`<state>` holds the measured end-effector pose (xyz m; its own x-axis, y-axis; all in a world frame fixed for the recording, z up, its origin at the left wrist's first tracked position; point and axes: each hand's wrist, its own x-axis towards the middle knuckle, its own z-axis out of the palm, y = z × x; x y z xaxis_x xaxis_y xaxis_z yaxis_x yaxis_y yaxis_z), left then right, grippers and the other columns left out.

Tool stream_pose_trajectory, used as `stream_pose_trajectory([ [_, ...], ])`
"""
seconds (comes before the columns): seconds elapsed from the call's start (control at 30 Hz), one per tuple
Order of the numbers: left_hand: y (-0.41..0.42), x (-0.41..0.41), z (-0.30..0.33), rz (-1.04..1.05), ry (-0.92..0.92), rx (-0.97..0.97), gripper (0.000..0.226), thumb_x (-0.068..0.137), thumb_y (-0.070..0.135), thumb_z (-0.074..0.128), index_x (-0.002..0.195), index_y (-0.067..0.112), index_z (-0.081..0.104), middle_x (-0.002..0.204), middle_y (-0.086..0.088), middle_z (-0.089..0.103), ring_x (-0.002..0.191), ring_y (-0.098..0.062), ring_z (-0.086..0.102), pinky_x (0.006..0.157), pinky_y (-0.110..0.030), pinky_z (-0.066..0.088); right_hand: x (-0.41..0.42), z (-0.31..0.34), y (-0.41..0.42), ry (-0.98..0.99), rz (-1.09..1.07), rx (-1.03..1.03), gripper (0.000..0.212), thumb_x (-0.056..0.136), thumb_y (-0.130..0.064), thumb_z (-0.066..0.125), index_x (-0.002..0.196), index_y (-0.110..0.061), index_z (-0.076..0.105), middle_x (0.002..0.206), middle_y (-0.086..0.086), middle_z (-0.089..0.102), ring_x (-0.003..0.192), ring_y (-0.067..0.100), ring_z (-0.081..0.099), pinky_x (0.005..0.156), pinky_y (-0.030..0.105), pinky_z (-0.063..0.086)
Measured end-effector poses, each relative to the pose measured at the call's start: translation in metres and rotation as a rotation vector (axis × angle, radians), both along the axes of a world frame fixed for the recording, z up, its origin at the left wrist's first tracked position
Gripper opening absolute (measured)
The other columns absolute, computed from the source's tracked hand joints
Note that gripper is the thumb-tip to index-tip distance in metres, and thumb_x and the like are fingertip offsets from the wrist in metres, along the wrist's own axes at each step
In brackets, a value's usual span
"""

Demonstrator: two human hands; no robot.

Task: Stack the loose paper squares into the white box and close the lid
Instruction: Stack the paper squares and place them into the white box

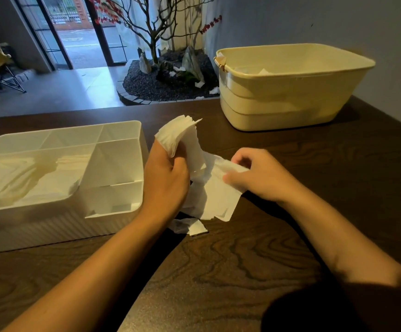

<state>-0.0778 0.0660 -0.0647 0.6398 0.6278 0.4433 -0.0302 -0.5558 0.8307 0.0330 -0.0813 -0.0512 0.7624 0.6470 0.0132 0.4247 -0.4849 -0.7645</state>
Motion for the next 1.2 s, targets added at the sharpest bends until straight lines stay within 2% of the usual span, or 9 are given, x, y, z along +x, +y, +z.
stream_pose_trajectory([
  [0.13,-0.001,0.000,0.002,0.029,-0.026,-0.014,0.057,0.086,0.011,0.039,0.142,0.017,0.051,0.130,0.007,0.055,0.108,0.007,0.048,0.092,0.003,0.035,0.008,0.009,-0.009,-0.063,-0.106,0.113,0.014,0.091,-0.032,0.068,0.088,-0.018,0.067,0.086,0.001,0.066,0.079,0.018,0.061,0.064,0.034,0.045],
  [0.33,0.000,0.002,0.001,0.041,-0.024,-0.044,0.048,0.099,0.002,0.042,0.142,0.021,0.049,0.126,0.010,0.053,0.099,0.013,0.050,0.088,0.006,0.034,0.020,0.006,-0.016,-0.221,-0.215,0.087,0.027,0.100,-0.039,0.049,0.094,-0.026,0.072,0.088,-0.007,0.069,0.092,0.021,0.061,0.081,0.044,0.052],
  [0.43,0.001,0.002,0.000,0.017,-0.025,-0.054,0.048,0.098,0.003,0.042,0.142,0.020,0.051,0.128,0.011,0.056,0.105,0.018,0.050,0.089,0.002,0.037,0.021,0.006,-0.017,-0.285,-0.178,0.152,0.028,0.102,-0.039,0.047,0.108,-0.030,0.073,0.102,-0.008,0.071,0.103,0.017,0.059,0.084,0.036,0.048],
  [0.53,0.001,0.002,-0.001,0.025,0.001,-0.066,0.048,0.099,0.007,0.042,0.144,0.024,0.048,0.126,0.011,0.056,0.104,0.014,0.052,0.085,0.003,0.040,0.017,0.007,-0.014,-0.291,-0.139,0.279,0.020,0.099,-0.035,0.055,0.103,-0.029,0.074,0.097,-0.014,0.069,0.094,0.005,0.059,0.072,0.022,0.044],
  [0.67,0.002,0.002,-0.001,0.008,0.035,-0.081,0.046,0.101,0.012,0.044,0.145,0.025,0.048,0.130,0.008,0.059,0.105,-0.001,0.055,0.083,-0.001,0.042,0.016,0.013,-0.017,-0.195,-0.146,0.449,0.014,0.092,-0.030,0.068,0.105,-0.028,0.072,0.095,-0.014,0.069,0.090,0.001,0.061,0.077,0.027,0.052],
  [0.83,0.001,0.001,0.000,0.004,0.042,-0.098,0.046,0.100,0.012,0.044,0.144,0.025,0.049,0.129,0.009,0.059,0.109,-0.003,0.054,0.084,-0.002,0.042,0.012,0.017,-0.018,0.025,0.140,0.192,0.038,0.085,-0.065,0.054,0.108,-0.040,0.071,0.098,-0.014,0.072,0.096,0.003,0.066,0.087,0.029,0.054],
  [0.93,0.000,0.000,0.000,-0.016,0.042,-0.113,0.044,0.100,0.016,0.045,0.143,0.026,0.050,0.127,0.008,0.060,0.107,-0.007,0.056,0.092,-0.022,0.049,0.024,0.013,-0.017,-0.088,-0.160,0.251,0.026,0.101,-0.043,0.050,0.111,-0.031,0.071,0.096,-0.009,0.069,0.099,0.017,0.063,0.087,0.039,0.052],
  [1.03,0.000,0.000,0.000,-0.041,0.056,-0.121,0.044,0.095,0.028,0.044,0.138,0.028,0.054,0.121,0.008,0.065,0.107,-0.010,0.061,0.094,-0.039,0.053,0.031,0.003,-0.017,-0.275,-0.216,-0.176,0.038,0.098,-0.042,0.055,0.133,-0.028,0.060,0.117,-0.003,0.057,0.120,0.022,0.051,0.094,0.037,0.043],
  [1.2,-0.001,-0.001,0.000,-0.058,0.063,-0.121,0.041,0.096,0.028,0.046,0.137,0.026,0.052,0.117,0.010,0.065,0.105,-0.007,0.061,0.092,-0.036,0.054,0.034,-0.008,-0.013,-0.396,-0.126,-0.335,0.026,0.095,-0.041,0.059,0.118,-0.031,0.066,0.117,-0.003,0.059,0.115,0.019,0.050,0.090,0.037,0.045],
])
